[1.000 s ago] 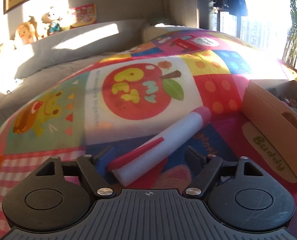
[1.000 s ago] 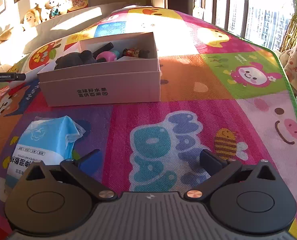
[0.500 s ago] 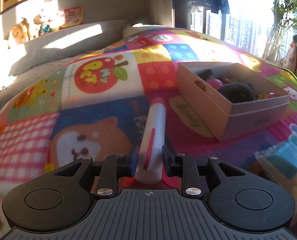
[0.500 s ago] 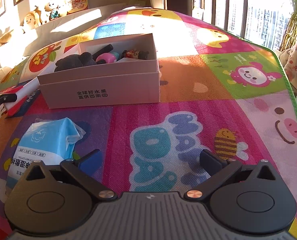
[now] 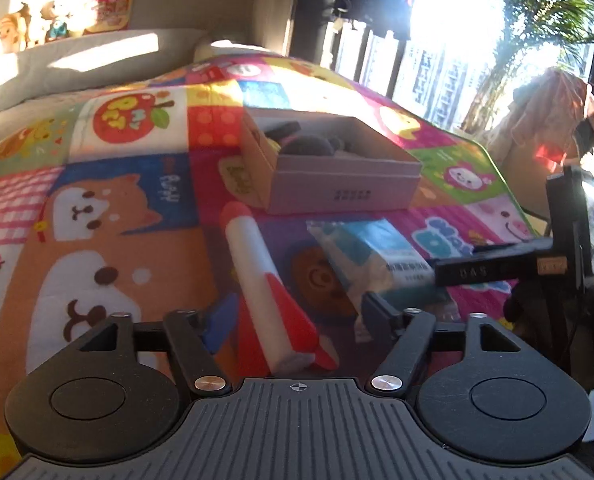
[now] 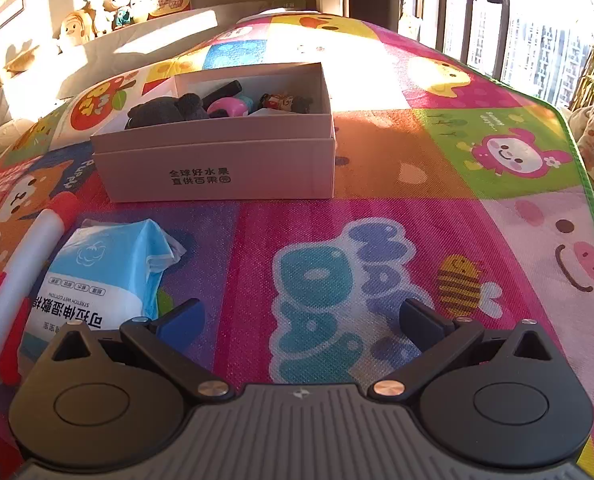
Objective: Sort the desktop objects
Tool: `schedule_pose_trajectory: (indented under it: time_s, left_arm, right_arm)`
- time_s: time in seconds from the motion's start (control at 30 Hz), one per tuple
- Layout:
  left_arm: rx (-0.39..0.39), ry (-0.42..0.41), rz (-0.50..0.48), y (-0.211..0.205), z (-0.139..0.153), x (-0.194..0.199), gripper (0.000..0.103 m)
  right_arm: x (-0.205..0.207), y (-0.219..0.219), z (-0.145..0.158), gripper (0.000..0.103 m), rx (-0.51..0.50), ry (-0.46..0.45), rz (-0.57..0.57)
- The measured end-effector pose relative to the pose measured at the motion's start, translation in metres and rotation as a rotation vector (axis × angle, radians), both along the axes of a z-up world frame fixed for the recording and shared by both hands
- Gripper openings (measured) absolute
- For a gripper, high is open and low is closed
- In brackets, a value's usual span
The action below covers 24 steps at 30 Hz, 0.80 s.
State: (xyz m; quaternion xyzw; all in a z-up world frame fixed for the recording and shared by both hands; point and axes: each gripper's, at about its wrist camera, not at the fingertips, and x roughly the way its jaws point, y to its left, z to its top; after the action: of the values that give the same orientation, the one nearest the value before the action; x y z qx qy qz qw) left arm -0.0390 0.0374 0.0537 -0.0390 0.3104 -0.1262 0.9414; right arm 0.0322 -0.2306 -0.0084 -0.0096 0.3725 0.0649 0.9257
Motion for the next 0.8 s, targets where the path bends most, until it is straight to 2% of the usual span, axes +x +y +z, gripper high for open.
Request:
schedule_pose_trajectory:
  time_s: [0.03, 0.07, 0.2, 0.37, 0.57, 0.67, 0.73, 0.8]
  left_arm:
    - [0.005, -0.012, 0.041, 0.002, 0.002, 0.004, 0.094]
    - [0.008, -0.018, 0.078, 0.005, 0.002, 0.009, 0.096]
    - [0.017, 0.030, 0.141, 0.009, -0.008, 0.041, 0.097]
    - [0.050, 0.089, 0.124, -0.001, -0.030, 0.060, 0.099]
    - [0.154, 0.086, 0.122, -0.006, -0.041, 0.054, 0.100]
    - [0.151, 0.092, 0.150, 0.004, -0.039, 0.047, 0.101]
    - [0.139, 0.105, 0.169, 0.012, -0.041, 0.041, 0.102]
    - [0.111, 0.097, 0.174, 0.018, -0.042, 0.034, 0.103]
  right_arm:
    - [0.000, 0.001, 0.000, 0.103, -0.008, 0.002, 0.006]
    - [-0.001, 0.001, -0.001, 0.103, -0.012, 0.002, 0.008]
    - [-0.001, 0.001, -0.001, 0.103, -0.011, 0.003, 0.009]
    - [-0.001, 0.001, -0.001, 0.103, -0.013, 0.005, 0.012]
    - [-0.002, 0.000, -0.001, 0.103, -0.014, 0.009, 0.026]
    - [-0.001, 0.001, 0.003, 0.103, -0.027, 0.029, 0.061]
    - [0.000, 0.000, 0.010, 0.103, -0.002, 0.061, 0.094]
    - [-0.005, -0.001, 0.023, 0.103, 0.036, 0.031, 0.108]
